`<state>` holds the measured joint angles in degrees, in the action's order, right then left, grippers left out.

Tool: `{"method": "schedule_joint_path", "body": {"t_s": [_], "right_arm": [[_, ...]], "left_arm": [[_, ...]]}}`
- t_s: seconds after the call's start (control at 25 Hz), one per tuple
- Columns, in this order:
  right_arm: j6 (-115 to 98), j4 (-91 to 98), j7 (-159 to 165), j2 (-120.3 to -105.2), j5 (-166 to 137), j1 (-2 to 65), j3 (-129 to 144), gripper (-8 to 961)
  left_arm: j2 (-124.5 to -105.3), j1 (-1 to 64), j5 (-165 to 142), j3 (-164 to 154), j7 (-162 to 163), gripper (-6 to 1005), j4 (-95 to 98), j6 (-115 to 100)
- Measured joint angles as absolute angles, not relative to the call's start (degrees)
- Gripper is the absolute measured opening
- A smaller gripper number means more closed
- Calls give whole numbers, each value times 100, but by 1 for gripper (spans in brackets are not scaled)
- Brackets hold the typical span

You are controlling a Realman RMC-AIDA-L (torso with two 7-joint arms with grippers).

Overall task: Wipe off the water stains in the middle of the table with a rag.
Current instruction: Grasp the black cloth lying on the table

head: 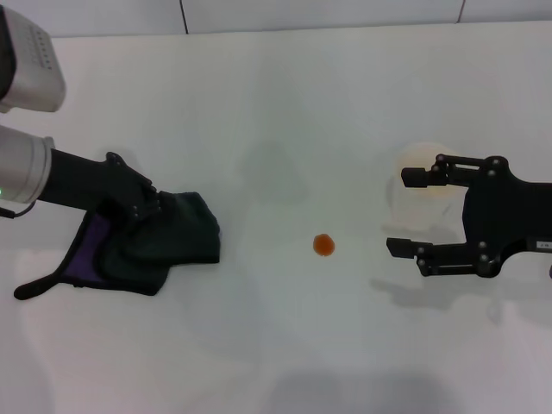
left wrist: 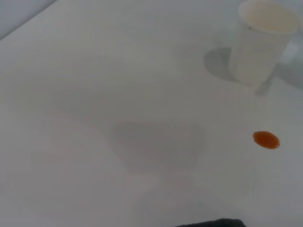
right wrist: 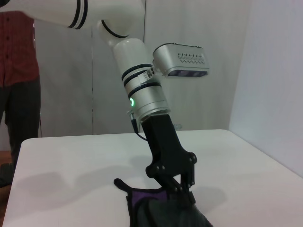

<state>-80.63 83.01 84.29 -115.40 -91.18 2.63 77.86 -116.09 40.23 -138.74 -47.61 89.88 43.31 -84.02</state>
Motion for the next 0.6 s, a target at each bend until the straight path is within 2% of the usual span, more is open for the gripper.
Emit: {"method": "schedule_joint_path", "body": {"t_s": [0.24, 0.6], "right_arm": [[-8013, 8279, 8426, -11540, -9113, 296, 7777, 794], [-7909, 8223, 8415, -11540, -9041, 310, 7805, 795]], "left_arm": [[-11446, 3762, -13640, -4745, 8956, 25, 4399, -8418], [-11392, 3377, -13574, -4694, 8956, 27, 4544, -8424]]}}
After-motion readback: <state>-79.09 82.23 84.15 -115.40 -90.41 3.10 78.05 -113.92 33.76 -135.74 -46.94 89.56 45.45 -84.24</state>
